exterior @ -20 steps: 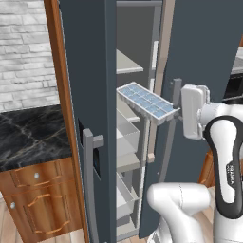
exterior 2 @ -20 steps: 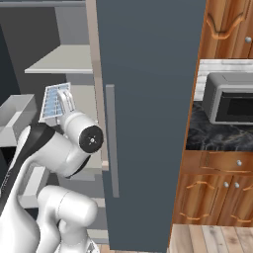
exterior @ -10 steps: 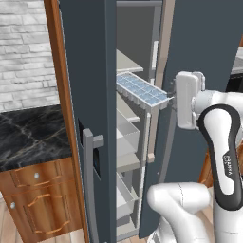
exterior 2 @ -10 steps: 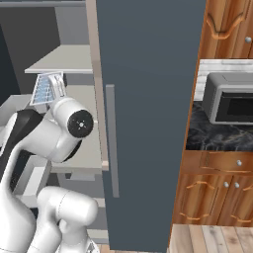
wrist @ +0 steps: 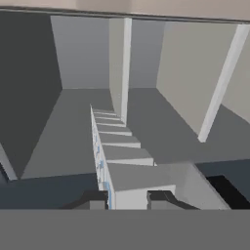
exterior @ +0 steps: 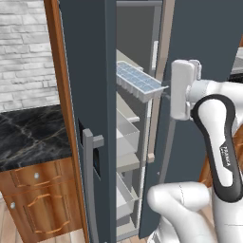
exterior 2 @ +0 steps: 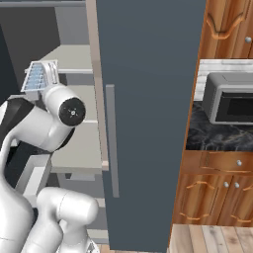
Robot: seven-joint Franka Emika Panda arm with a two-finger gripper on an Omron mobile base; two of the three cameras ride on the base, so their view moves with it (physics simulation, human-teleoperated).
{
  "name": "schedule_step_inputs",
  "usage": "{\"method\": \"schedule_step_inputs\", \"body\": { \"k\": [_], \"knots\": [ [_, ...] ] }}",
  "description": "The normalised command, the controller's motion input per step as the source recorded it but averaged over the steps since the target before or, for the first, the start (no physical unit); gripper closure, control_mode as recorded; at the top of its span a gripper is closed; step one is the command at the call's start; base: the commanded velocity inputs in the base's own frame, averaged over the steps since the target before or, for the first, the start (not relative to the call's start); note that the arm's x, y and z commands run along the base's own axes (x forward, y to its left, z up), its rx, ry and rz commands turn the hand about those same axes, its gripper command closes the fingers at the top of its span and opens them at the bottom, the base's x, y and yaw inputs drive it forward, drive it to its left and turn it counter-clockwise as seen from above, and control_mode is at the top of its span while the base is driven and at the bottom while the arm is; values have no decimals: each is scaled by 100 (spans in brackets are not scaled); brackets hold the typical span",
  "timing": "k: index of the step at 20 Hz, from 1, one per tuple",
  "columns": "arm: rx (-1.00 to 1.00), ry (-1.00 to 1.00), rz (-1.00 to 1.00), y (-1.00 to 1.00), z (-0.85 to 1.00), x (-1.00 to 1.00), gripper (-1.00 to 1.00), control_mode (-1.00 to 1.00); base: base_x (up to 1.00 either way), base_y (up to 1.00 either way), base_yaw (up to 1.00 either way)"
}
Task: The ice cube tray has been filled with water. Take the tray and place it in the freezer to make ice. Close the freezer door after placing the tray.
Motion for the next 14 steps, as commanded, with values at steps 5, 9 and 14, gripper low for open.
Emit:
{"method": "schedule_step_inputs", "body": {
  "k": [5, 9, 14],
  "knots": [
    [5, 0, -1, 20, 23, 23, 100, -100, 0, 0, 0],
    [1, 0, -2, 18, 18, 34, 100, -100, 0, 0, 0],
    [0, 0, -5, 22, 14, 35, 100, -100, 0, 0, 0]
  ]
}}
